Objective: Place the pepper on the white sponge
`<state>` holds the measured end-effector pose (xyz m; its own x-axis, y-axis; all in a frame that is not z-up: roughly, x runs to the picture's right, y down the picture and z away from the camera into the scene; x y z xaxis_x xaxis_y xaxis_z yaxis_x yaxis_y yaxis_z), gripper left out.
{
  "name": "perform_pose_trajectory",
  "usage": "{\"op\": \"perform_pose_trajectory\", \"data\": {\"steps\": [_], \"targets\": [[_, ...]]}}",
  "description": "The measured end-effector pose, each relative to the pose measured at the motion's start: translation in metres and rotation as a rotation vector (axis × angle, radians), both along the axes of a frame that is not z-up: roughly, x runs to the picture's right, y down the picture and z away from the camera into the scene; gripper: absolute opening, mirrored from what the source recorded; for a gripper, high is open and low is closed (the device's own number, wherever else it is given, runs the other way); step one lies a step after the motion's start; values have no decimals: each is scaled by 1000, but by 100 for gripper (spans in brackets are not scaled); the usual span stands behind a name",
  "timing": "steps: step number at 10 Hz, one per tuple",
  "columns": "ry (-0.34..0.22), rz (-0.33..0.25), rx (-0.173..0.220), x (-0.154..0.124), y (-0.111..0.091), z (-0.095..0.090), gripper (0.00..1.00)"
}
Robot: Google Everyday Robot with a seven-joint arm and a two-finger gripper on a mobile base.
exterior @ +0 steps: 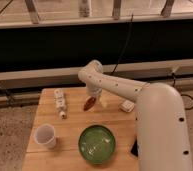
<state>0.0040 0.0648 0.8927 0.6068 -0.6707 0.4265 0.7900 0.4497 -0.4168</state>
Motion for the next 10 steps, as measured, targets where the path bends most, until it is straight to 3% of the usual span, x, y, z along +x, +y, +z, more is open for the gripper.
{"op": "perform_pose_trajectory", "data": {"steps": [10], "targets": [[-24, -27, -40, -14, 8, 25, 80]]}}
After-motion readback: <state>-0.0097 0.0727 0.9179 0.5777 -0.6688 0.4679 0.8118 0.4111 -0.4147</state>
